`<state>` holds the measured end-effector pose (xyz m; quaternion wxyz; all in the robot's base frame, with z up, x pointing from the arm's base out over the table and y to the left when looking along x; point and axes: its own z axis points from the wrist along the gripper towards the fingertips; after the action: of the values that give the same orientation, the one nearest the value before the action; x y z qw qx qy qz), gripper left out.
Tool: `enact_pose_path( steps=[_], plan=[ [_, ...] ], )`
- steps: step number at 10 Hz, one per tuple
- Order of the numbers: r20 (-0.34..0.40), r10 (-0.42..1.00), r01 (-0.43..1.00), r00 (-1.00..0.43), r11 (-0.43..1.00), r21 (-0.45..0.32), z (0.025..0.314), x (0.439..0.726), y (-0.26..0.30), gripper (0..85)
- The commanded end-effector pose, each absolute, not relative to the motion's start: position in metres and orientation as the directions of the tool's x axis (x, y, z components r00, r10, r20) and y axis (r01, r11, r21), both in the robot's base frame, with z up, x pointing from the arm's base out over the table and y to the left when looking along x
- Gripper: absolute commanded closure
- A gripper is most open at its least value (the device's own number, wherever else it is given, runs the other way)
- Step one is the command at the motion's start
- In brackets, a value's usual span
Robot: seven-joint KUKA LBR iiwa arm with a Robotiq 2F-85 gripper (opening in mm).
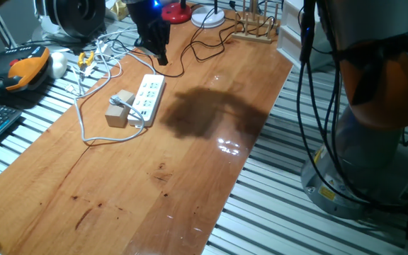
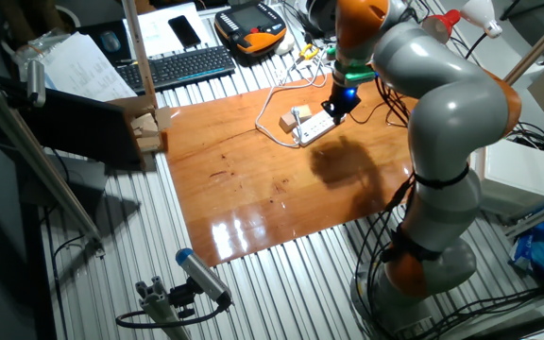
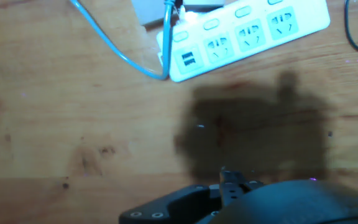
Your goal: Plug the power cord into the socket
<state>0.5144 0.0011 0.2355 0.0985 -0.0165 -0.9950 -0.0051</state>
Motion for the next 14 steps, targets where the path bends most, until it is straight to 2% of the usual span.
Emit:
enact_pose_path(
  steps=[1,2,4,7,10,11,12,14],
  plan=[
    [0.179,0.079,0.084,-0.981,0.996,0.02,0.236,0.515,0.001,85.0],
    [0.194,0.095,0.109,-0.977,0.992,0.066,0.236,0.515,0.001,85.0],
    [0.177,0.152,0.163,-0.972,0.985,0.051,0.235,0.518,0.003,51.0],
    [0.121,0.151,0.157,-0.981,0.987,0.044,0.203,0.571,0.029,51.0],
    [0.088,0.124,0.13,-0.988,0.989,0.076,0.174,0.595,0.038,51.0],
    [0.093,0.074,0.082,-0.993,0.993,0.086,0.18,0.591,0.039,68.0],
    [0.136,-0.005,0.008,-0.991,0.995,0.098,0.192,0.581,0.037,85.0],
    [0.16,-0.062,-0.054,-0.985,0.997,0.054,0.192,0.581,0.037,85.0]
  ],
)
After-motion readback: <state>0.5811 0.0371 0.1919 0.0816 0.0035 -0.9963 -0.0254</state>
